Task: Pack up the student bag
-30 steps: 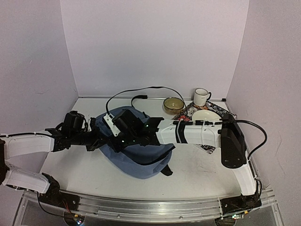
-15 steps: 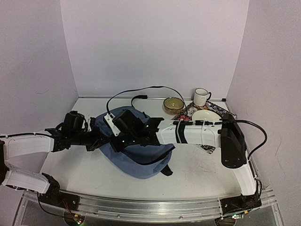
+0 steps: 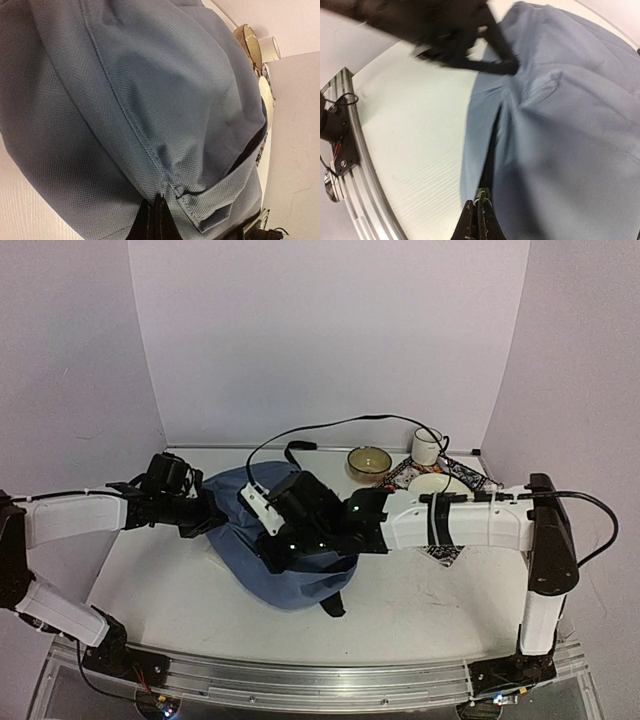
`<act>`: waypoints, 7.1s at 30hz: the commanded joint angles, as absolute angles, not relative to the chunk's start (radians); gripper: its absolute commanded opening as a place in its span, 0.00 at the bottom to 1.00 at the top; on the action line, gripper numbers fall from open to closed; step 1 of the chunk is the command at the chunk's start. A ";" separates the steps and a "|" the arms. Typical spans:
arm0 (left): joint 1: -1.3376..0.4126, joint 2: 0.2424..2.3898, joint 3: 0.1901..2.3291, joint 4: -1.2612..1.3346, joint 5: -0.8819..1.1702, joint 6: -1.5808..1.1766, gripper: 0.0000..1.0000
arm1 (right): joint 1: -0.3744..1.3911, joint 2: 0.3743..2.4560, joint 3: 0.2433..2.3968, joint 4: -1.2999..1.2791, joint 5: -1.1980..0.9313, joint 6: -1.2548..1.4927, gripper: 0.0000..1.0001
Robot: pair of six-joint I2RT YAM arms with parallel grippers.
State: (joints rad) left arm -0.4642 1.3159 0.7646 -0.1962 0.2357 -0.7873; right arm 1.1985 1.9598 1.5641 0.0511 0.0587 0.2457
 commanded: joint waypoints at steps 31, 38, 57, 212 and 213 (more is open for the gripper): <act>-0.453 1.052 0.672 -0.320 0.238 -0.910 0.70 | 1.301 2.054 1.704 0.137 0.100 0.262 0.00; -0.587 1.067 0.634 -0.226 0.221 -1.044 0.67 | 1.302 2.033 1.653 0.191 0.091 0.273 0.00; -0.723 1.127 0.572 -0.081 0.162 -1.151 0.17 | 1.302 1.959 1.534 0.244 0.174 0.272 0.00; -0.665 0.989 1.165 -0.787 -0.030 -0.485 0.83 | 1.017 1.831 1.270 0.423 -0.043 0.376 0.00; -0.666 1.007 1.153 -0.764 0.001 -0.478 0.83 | 1.017 1.824 1.267 0.423 -0.032 0.377 0.00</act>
